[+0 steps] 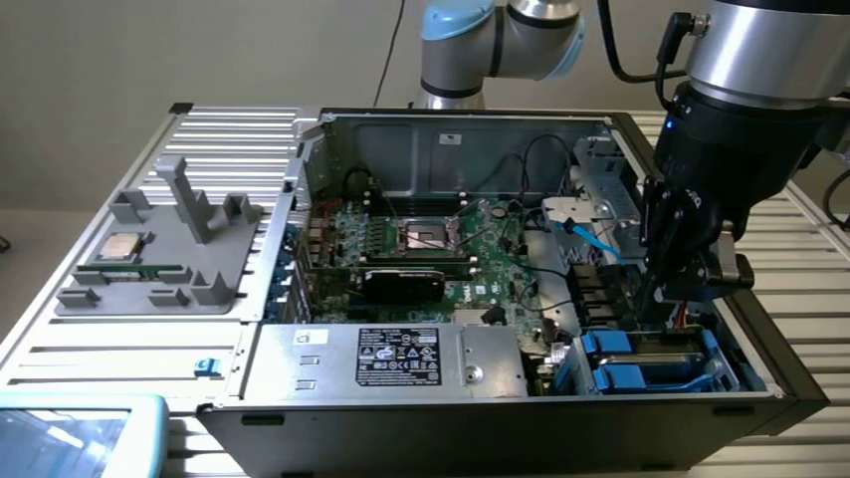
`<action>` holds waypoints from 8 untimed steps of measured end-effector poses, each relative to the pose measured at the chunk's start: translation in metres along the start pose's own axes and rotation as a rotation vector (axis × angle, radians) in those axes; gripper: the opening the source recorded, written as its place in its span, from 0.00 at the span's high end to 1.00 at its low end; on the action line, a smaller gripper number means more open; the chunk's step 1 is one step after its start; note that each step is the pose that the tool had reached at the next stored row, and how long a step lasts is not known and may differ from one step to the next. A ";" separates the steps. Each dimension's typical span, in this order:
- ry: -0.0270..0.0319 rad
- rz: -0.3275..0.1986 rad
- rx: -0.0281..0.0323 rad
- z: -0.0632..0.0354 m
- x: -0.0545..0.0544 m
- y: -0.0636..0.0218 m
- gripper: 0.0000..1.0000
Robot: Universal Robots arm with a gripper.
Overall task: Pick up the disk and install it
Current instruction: 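Insert the first disk wire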
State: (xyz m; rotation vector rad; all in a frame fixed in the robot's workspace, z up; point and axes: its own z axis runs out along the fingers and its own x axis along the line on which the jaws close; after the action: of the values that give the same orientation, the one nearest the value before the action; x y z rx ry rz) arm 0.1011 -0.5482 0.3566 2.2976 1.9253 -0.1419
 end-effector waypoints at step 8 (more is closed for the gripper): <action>0.0000 0.000 0.0000 0.0000 0.000 0.0000 0.84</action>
State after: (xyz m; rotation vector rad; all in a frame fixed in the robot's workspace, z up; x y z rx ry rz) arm 0.1011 -0.5481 0.3566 2.2976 1.9253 -0.1418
